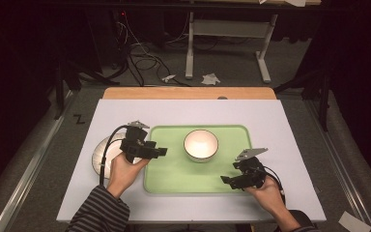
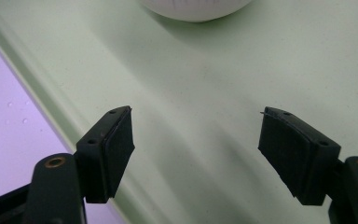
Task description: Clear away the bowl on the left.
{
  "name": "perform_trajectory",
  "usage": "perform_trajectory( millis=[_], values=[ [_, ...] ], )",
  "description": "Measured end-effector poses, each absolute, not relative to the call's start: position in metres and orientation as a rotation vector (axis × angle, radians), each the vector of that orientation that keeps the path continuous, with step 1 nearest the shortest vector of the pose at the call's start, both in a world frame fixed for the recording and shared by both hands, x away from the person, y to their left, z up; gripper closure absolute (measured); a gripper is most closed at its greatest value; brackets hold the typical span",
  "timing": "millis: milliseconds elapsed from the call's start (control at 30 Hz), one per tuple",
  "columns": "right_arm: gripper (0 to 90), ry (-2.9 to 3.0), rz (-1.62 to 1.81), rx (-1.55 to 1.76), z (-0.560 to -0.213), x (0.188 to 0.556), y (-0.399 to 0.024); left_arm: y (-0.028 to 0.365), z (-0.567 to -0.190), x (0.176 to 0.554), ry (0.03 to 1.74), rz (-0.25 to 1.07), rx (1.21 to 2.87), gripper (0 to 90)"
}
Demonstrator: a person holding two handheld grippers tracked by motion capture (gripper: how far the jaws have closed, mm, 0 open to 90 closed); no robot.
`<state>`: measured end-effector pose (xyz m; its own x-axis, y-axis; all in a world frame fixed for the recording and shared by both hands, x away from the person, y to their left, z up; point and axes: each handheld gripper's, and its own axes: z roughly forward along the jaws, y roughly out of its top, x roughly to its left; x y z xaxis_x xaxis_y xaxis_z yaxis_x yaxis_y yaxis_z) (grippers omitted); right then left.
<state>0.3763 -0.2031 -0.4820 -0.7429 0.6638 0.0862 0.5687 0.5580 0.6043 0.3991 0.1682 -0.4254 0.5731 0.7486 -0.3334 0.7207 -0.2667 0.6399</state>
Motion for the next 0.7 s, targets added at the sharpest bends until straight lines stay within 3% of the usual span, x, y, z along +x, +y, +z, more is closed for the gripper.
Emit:
perform_trajectory(
  millis=[700],
  values=[
    [27.7, 2.643, 0.938, 1.050, -0.482, 0.376, -0.203, 0.151, -0.423, 0.376, 1.099, 0.100, 2.101, 40.8]
  ],
)
